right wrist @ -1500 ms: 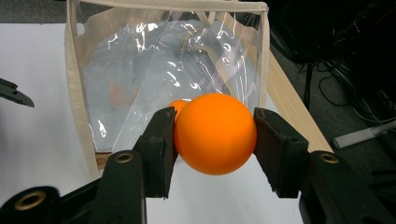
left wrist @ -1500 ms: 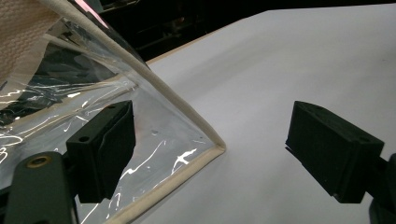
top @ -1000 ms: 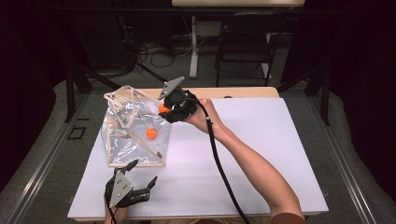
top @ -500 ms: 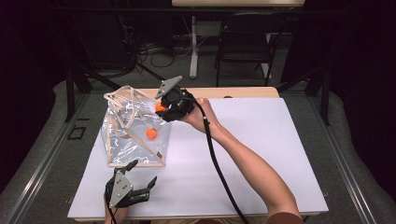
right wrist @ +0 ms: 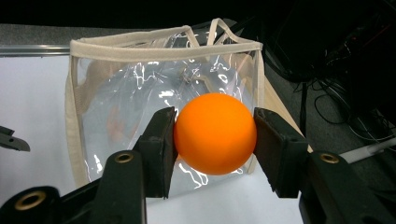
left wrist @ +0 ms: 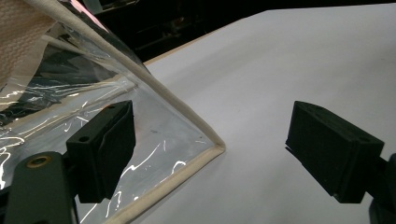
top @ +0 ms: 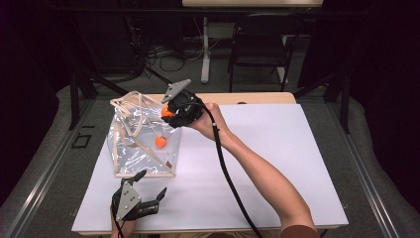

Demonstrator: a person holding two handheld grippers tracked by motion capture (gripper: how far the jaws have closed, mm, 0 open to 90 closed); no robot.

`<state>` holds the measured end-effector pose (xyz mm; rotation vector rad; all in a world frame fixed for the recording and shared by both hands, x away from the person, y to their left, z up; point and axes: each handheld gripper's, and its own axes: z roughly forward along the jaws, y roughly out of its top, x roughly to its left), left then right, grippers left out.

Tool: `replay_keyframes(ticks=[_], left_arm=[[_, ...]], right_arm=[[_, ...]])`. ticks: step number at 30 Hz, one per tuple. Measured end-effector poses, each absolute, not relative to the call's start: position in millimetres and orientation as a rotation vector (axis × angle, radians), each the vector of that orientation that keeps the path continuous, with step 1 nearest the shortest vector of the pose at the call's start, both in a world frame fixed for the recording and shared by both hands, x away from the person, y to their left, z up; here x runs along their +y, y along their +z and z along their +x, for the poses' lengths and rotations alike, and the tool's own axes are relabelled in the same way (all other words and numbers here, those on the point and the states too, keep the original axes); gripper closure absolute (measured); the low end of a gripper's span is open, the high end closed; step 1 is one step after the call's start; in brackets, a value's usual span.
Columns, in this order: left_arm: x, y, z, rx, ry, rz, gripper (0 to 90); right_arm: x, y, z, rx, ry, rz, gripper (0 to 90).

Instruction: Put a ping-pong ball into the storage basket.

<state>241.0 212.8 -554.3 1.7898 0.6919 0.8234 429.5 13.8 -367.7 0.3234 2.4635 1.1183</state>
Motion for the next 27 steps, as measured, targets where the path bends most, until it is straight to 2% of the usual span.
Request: replay_keyframes(ticks=[27], left_arm=[[213.7, -554.0, 241.1, 0.696, 0.822, 1.782, 15.6]], right_arm=[[29.9, -363.7, 436.5, 2.423, 1.197, 0.332, 50.6]])
